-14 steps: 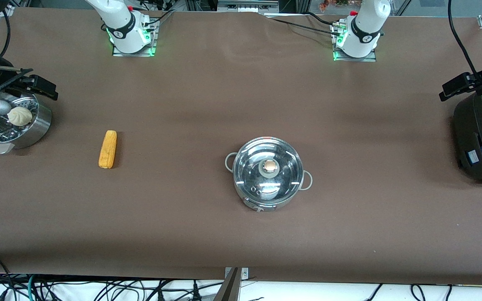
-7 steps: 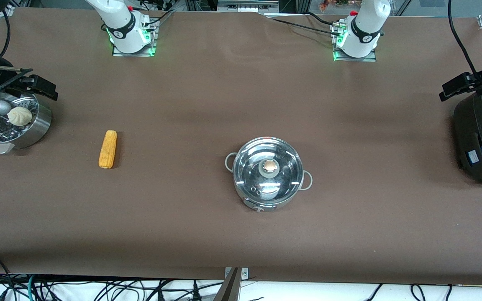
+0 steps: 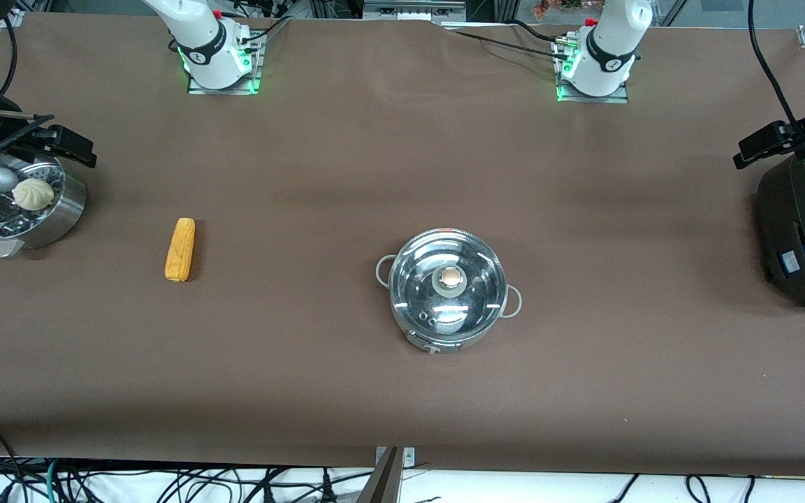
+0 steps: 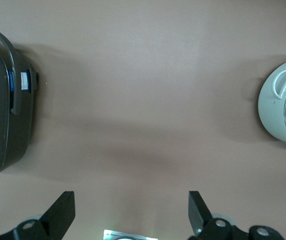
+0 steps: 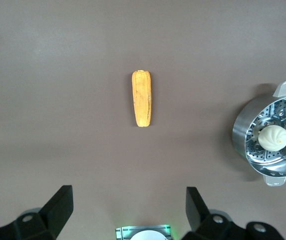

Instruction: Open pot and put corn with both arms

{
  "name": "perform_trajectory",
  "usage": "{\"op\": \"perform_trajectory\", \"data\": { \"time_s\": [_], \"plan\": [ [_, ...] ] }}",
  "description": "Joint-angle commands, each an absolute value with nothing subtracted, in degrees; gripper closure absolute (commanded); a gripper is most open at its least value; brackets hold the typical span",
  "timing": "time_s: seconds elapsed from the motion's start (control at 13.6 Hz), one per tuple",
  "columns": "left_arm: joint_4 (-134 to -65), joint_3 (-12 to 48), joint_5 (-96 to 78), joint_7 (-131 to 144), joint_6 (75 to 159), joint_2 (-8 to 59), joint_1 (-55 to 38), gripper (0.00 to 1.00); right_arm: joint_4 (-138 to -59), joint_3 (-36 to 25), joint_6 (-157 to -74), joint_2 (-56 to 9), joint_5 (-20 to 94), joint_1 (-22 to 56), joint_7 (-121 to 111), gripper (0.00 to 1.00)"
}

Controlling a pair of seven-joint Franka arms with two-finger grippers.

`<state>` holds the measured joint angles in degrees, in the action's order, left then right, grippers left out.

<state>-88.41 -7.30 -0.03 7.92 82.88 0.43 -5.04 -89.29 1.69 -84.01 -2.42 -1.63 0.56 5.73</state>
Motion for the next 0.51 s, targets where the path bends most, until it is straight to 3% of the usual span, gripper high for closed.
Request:
{"op": "perform_trajectory", "data": {
  "time_s": [0.0,0.44],
  "plan": [
    [-87.8,-6.94,0.7,7.82,82.18,0.44,-4.66,0.0,-87.8,1.76,-83.76,-3.16,-1.76,0.26,5.45,0.0],
    [-87.8,-6.86,0.7,7.82,82.09,0.44,-4.66,0.0,-87.8,1.58,-84.98,-3.16,-2.28,0.18,5.36,0.0]
  ]
}}
